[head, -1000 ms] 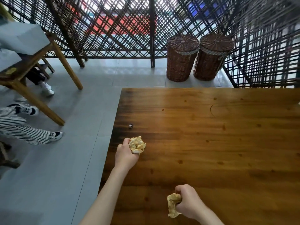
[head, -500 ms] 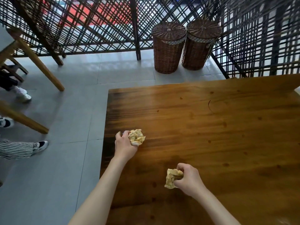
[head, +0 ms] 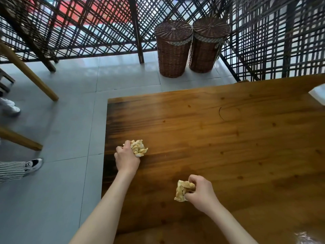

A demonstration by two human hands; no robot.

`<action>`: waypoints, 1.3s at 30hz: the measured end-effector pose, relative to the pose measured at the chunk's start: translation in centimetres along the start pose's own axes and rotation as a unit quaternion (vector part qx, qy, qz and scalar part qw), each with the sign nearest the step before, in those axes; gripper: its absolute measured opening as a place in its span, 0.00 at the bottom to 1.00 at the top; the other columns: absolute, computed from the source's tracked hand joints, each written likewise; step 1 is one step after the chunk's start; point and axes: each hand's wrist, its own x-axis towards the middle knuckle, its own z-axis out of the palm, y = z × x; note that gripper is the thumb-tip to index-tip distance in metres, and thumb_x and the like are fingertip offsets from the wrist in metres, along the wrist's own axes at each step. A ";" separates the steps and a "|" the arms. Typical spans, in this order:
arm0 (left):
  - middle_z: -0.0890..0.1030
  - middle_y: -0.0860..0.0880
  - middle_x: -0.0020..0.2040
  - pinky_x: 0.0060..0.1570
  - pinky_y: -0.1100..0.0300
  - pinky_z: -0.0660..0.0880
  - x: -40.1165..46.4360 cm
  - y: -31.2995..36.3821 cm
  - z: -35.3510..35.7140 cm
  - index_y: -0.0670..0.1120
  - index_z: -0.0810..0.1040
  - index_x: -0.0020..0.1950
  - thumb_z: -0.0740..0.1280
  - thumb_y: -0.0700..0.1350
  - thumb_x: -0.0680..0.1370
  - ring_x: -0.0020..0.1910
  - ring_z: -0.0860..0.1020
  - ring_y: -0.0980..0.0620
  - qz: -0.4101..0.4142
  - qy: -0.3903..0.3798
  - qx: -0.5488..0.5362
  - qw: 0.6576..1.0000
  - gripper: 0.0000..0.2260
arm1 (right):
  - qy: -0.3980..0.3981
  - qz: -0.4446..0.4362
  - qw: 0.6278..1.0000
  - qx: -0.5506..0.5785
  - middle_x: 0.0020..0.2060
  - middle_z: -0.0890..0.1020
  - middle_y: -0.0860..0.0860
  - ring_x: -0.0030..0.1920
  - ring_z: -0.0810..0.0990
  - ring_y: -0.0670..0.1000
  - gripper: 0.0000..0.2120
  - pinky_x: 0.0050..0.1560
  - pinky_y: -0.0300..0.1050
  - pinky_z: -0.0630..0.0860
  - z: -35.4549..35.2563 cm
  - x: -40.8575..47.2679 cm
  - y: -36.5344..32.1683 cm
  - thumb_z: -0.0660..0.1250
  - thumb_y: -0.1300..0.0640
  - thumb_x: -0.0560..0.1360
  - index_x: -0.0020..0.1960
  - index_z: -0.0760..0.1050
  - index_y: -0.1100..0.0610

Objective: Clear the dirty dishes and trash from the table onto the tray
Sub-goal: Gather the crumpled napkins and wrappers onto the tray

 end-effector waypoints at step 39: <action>0.74 0.47 0.47 0.40 0.60 0.66 -40.6 36.4 14.0 0.51 0.71 0.62 0.73 0.44 0.70 0.43 0.69 0.52 0.269 -0.067 -0.131 0.952 0.23 | 0.236 0.042 0.963 0.121 0.26 0.70 0.46 0.29 0.67 0.47 0.12 0.28 0.41 0.62 -28.8 -23.5 34.5 0.70 0.59 0.62 0.32 0.66 0.53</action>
